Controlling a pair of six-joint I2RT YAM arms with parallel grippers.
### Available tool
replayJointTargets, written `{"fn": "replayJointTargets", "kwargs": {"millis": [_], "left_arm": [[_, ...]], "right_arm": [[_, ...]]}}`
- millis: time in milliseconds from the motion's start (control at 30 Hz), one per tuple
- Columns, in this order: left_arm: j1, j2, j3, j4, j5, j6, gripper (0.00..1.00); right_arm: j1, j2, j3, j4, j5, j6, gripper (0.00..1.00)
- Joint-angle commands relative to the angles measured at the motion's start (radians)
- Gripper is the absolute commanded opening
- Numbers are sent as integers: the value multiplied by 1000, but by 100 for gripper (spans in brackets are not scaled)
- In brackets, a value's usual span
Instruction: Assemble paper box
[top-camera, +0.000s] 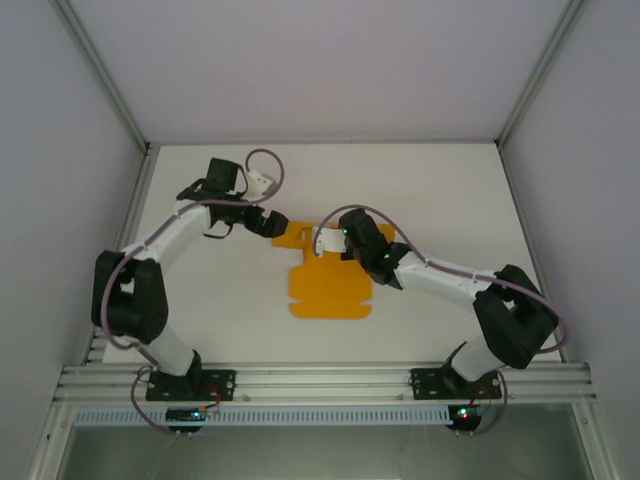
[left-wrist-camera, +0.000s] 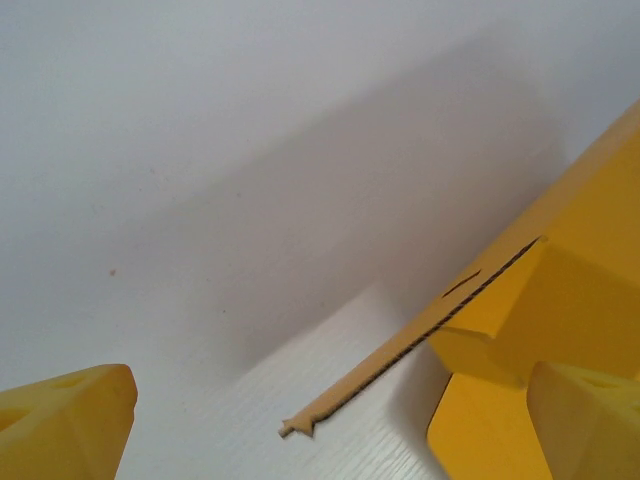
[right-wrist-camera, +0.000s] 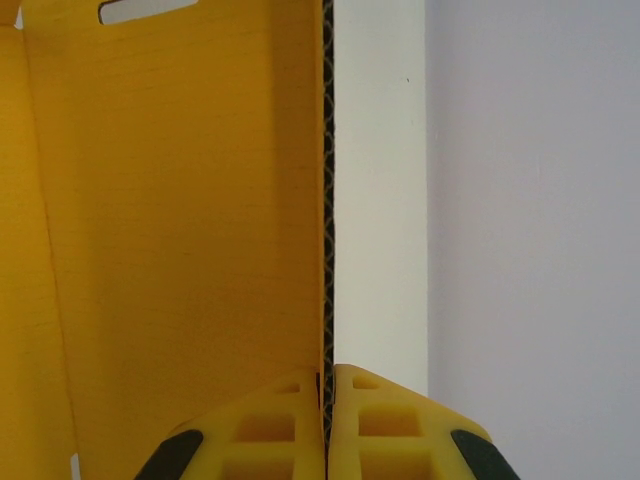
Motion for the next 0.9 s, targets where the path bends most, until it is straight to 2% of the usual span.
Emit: {"fn": "replayJointTargets", "kwargs": {"millis": [0,33,100,167,267,300,467,633,867], "left_arm": [[9,76,90,-132,50,181,100],[11,102,112,-151,66,205,100],[11,154,162,-192,102,241,94],[8,188,202,-238,151,280,81],[11,199,211,-246,164,299,58],[11,197,207,-245,165,303,54],[11,203,196,-244,195,310,44],[11,222,202,-242,195,292,26],[9,225,194,-216,260,273,26]], "right_arm": [[-7,17,27,1,-33,-23,0],[-7,20,29,-3,-34,-24,0],[-9,28,35,-4,-36,-24,0],[-12,39,47,-17,-30,-23,0],[-15,52,55,-19,-23,-23,0],[-16,53,59,-19,-22,-23,0],[-17,56,63,-15,-22,-20,0],[-15,55,61,-1,-15,-13,0],[-10,52,51,21,7,6,0]]}}
